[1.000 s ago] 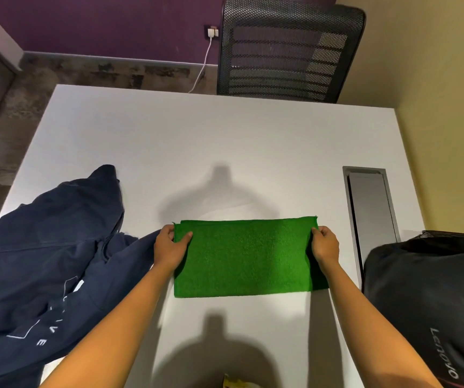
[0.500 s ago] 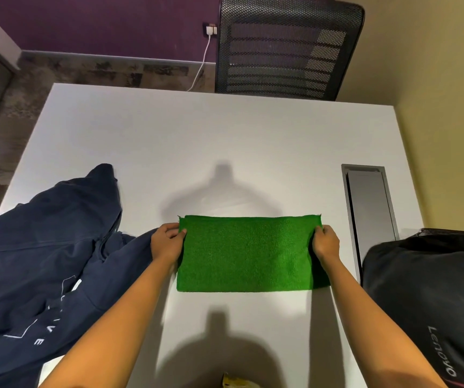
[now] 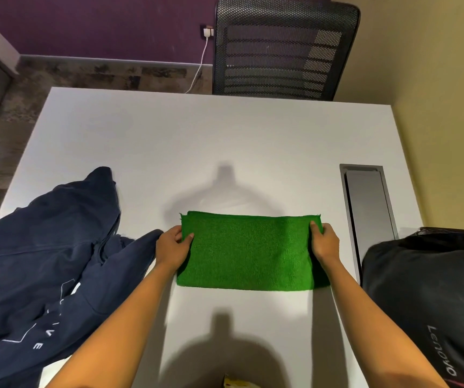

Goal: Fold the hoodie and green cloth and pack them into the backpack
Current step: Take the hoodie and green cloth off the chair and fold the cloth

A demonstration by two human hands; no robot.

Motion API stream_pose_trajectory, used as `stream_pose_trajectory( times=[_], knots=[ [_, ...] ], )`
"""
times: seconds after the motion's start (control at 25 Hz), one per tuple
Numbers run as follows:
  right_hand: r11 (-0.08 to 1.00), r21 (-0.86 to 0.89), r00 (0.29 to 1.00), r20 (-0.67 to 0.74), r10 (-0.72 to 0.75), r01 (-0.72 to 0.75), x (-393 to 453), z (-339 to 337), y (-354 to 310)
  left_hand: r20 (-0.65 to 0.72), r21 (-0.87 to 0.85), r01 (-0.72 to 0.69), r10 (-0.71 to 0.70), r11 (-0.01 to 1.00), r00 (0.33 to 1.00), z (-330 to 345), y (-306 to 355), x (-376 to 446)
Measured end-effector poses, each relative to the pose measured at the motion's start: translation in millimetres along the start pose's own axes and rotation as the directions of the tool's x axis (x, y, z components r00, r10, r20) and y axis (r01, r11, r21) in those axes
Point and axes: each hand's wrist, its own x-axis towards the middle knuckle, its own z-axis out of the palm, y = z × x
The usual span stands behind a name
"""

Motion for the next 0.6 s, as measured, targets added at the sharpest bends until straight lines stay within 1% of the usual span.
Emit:
stream_pose_trajectory(
  times=[0.08, 0.16, 0.24, 0.36, 0.48, 0.6],
  knots=[
    [0.999, -0.018, 0.999, -0.021, -0.034, 0.033, -2, -2, 2, 0.022, 0.133, -0.085, 0.083, 0.987, 0.996, -3, -8, -7],
    [0.998, -0.056, 0.997, -0.072, -0.020, 0.016, -2, -5, 6, 0.021, 0.213, -0.078, 0.075, 0.974, 0.997, -7, -10, -11],
    [0.998, -0.070, 0.994, -0.108, -0.009, 0.001, -1, -7, 10, 0.001, 0.231, -0.062, 0.064, 0.971, 0.998, -10, -9, -11],
    [0.998, -0.068, 0.995, -0.098, -0.024, 0.017, 1, -7, 11, -0.025, 0.165, 0.009, -0.005, 0.986, 1.000, -8, 2, -11],
    [0.999, -0.032, 0.997, -0.060, -0.044, 0.042, 2, -7, 9, -0.130, 0.096, 0.106, -0.093, 0.990, 0.987, -3, 12, -6],
    [0.998, 0.053, 0.998, -0.052, 0.023, -0.020, 1, -5, 7, -0.220, -0.051, 0.180, -0.187, 0.982, 0.958, 1, 18, -1]
  ],
)
